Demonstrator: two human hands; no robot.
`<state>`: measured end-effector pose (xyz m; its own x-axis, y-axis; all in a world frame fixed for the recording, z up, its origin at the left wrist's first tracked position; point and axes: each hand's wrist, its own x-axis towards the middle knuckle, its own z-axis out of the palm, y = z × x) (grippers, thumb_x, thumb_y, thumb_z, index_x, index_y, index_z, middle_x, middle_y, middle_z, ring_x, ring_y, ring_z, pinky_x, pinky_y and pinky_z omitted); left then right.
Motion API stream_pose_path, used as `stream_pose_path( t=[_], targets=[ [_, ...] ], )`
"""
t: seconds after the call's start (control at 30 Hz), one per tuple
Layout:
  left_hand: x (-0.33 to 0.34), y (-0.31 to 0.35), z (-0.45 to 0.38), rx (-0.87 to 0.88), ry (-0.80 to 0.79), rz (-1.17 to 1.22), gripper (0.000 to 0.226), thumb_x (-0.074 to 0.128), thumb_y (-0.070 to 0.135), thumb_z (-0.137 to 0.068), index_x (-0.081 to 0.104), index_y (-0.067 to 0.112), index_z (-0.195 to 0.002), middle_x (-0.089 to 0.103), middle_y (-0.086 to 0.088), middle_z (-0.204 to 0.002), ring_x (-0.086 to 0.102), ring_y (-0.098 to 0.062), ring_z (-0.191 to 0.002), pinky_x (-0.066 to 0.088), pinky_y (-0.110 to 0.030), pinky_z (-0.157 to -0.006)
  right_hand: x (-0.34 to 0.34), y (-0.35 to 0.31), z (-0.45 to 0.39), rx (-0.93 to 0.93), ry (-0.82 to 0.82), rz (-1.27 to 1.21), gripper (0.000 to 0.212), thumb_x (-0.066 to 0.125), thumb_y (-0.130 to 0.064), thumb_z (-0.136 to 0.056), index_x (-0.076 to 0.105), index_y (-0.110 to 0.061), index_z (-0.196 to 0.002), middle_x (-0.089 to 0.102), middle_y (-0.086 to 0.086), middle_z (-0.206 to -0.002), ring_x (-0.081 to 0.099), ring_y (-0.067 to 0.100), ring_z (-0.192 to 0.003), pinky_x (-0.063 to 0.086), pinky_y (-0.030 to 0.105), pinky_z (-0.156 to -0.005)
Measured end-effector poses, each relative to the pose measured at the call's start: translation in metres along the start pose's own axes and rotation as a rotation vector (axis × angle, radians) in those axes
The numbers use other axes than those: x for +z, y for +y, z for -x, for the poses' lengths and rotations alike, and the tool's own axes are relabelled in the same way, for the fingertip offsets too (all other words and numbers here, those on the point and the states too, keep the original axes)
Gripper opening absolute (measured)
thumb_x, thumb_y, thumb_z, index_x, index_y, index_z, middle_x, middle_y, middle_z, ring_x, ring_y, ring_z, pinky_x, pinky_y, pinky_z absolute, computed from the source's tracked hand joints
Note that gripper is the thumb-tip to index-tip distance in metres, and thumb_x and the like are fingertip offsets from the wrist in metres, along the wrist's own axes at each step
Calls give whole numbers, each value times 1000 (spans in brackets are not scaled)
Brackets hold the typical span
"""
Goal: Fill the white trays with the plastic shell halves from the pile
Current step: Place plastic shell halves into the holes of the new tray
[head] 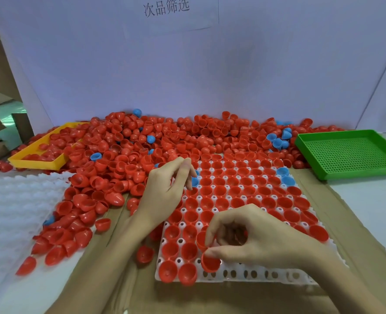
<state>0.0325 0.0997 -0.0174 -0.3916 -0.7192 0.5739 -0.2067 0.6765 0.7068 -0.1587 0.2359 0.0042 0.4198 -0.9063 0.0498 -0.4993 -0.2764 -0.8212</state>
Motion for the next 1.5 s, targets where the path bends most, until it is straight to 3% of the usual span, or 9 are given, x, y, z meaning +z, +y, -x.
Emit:
stream_pose_path(
  t=[0.2,0.33,0.5,0.63,0.77,1.1,1.3,1.4,1.5],
  targets=[
    [0,0,0,4,-21,-38,38,44,28,-113,70,17,-88,67,3,-67,69,-21,-68,56,-34,-74,1,-2,1,-4,-16,-3,15,79,-40,-93,77,-25,-95,69,-8,-75,59,5,-63,47,19,-60],
    [-2,-6,-2,-4,4,-66,35,47,29,-112,69,18,-88,67,4,-69,69,-21,-70,55,-33,-75,2,-1,1,-16,29,-20,18,75,-44,-96,76,-25,-95,73,-3,-76,65,9,-63,53,25,-60],
    [-9,-34,-9,4,56,-375,7,60,24,-105,66,22,-102,63,15,-96,57,-9,-96,48,-24,-88,0,3,-1,-51,150,29,25,65,-47,-102,75,-27,-91,68,-5,-68,57,6,-55,42,17,-56],
    [-14,-61,-16,-96,76,-517,21,59,20,-105,66,13,-123,63,4,-121,53,-12,-115,43,-30,-103,-5,9,-3,-57,253,40,27,61,-45,-104,76,-29,-89,61,-7,-63,52,8,-53,40,20,-55],
    [-19,-69,-48,-156,133,-498,21,54,17,-107,66,12,-123,65,-1,-124,55,-15,-119,42,-29,-103,-9,13,-3,-69,335,99,30,59,-43,-105,76,-28,-85,61,-8,-62,53,9,-53,38,14,-55],
    [-12,-94,-143,-283,-333,-799,40,42,13,-109,51,7,-148,50,-12,-154,50,-31,-140,43,-49,-114,-14,19,-1,-92,409,123,33,58,-40,-106,75,-27,-82,60,-10,-58,53,7,-51,37,14,-55],
    [-2,-116,-152,-428,-552,-715,76,40,-8,-94,34,26,-162,2,-1,-176,20,-33,-158,34,-48,-123,-21,28,-2,-68,448,111,37,56,-43,-106,75,-23,-82,60,-11,-57,54,8,-50,40,17,-54],
    [-7,-122,-156,-437,-564,-710,67,45,-8,-94,45,20,-154,8,-1,-171,32,-34,-152,44,-43,-116,-23,29,-2,-69,456,131,36,56,-43,-106,75,-25,-82,59,-12,-58,53,7,-50,36,15,-53],
    [-12,-125,-155,-347,-485,-727,51,55,-7,-90,60,15,-135,28,-1,-154,54,-28,-125,56,-36,-95,-23,28,-2,-82,460,138,35,55,-43,-107,75,-26,-83,59,-10,-58,53,9,-50,36,16,-53]
  ],
)
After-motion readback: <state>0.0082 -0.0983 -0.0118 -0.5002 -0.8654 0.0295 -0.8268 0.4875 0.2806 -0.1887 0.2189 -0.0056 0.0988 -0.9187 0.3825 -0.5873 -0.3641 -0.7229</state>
